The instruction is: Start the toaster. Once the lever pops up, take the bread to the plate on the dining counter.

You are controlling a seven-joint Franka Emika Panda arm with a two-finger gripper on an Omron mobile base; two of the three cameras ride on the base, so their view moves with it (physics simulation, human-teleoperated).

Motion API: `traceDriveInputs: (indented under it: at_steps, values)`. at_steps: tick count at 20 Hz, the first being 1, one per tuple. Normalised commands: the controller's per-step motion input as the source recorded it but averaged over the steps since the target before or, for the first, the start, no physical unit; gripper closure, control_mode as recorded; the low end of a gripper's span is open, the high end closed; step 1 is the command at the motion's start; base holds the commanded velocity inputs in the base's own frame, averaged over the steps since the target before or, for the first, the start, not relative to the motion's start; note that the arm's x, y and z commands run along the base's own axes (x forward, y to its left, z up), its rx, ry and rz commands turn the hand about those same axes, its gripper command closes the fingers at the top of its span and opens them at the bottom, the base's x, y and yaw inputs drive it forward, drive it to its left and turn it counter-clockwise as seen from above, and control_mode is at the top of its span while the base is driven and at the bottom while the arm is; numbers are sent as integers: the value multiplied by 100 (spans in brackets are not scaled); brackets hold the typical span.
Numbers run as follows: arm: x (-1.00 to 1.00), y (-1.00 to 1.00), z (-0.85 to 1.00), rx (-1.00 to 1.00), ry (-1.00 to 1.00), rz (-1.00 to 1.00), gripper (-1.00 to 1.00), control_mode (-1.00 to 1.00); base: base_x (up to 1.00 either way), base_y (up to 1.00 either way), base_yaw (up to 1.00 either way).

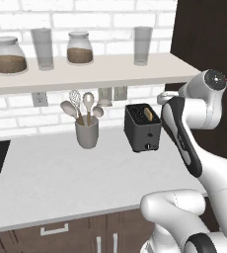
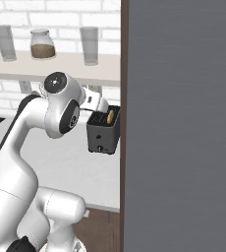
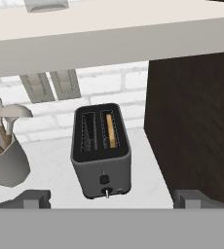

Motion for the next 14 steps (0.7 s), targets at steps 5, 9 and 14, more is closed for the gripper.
traceDriveInputs:
  at_steps: [5,9,14]
  values:
    - [0,0,0,0,0,0,-100,-100,0,0,0]
    - [0,0,0,0,0,0,-100,-100,0,0,0]
    - [0,0,0,0,0,0,-100,-100,0,0,0]
